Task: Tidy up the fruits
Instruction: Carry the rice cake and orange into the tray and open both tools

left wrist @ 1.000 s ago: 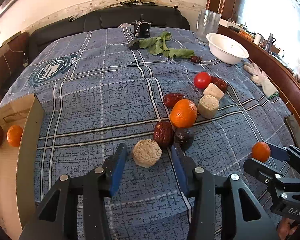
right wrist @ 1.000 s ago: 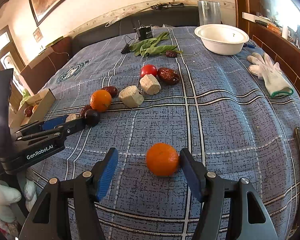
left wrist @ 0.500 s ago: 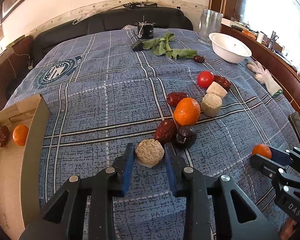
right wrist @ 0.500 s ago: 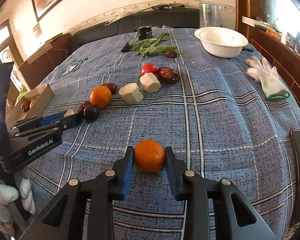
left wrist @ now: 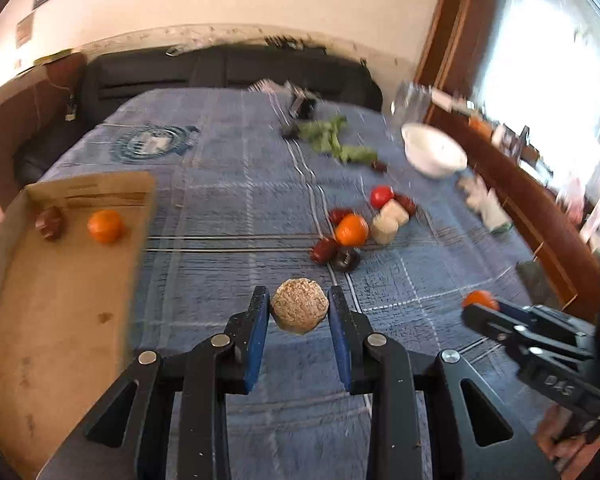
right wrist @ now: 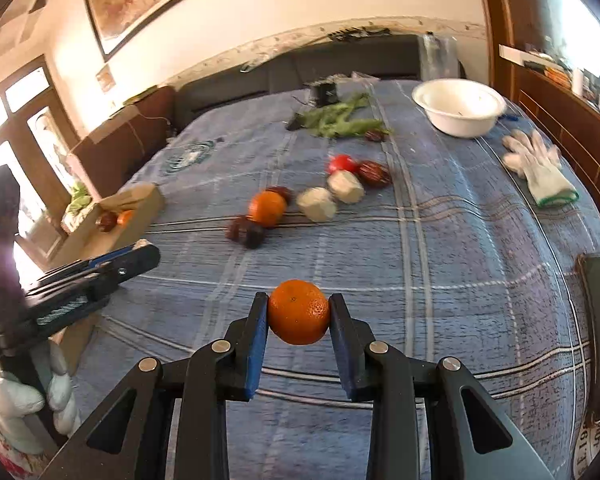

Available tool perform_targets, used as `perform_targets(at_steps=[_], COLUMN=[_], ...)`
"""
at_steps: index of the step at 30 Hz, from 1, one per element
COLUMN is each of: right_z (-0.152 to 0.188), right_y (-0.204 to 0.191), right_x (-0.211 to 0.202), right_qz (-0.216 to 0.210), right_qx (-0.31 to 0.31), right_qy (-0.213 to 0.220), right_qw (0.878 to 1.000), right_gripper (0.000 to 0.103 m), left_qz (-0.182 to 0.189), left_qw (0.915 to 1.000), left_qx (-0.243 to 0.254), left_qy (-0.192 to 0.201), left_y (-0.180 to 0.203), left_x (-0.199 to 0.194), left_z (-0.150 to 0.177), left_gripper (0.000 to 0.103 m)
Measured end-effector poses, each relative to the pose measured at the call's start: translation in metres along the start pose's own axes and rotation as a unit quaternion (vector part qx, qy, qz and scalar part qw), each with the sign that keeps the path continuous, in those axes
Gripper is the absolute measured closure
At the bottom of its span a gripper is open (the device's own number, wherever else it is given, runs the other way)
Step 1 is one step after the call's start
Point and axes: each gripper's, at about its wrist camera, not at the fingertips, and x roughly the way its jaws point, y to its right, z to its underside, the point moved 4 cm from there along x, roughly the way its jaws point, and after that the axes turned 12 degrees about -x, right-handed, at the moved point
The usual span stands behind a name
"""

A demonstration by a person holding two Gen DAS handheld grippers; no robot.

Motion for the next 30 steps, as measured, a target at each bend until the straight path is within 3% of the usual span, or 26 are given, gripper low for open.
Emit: perform_targets(at_steps=[4,9,16,25,30], right_z=[-0.01,-0.022,-0.049,-0.09,-0.1], right_y=[-0.036,-0.093,-0.161,-0.228,-0.247], right_x=[0.0,0.019,0.054,0.121,0.161], right_qz=[-0.033,-0.091,-0.145,-0.131,-0.114], right_qx=[-0.021,-0.053,-0.093,-0.16,-0.189], right_qy=[0.007,-0.005,-0.033,-0.062,-0.085], right_qw=[0.999,0.994,0.984,0.976,0.972], right_gripper=[0.07,0.07,0.07,0.07,0.07], left_qz=[-0.014,-0.079,-0.086,-0.125,-0.136], left_qw=[0.9978,0.9897,0.9779,0.979,0.973], left_qx=[-0.054,-0.105,-0.178,-0.16,-0.174], left_qy=[0.036,0.057,0.067,-0.016,-0.068], left_y=[-0.041,-0.105,-0.177,-0.216,-0.238], left_x=[-0.039,-0.065,-0.082,-0.036,0.003], left_z=[-0.004,-0.01,-0.027,-0.075,-0.08], left_gripper=[0.074,0.074,0.074,0.074,0.074])
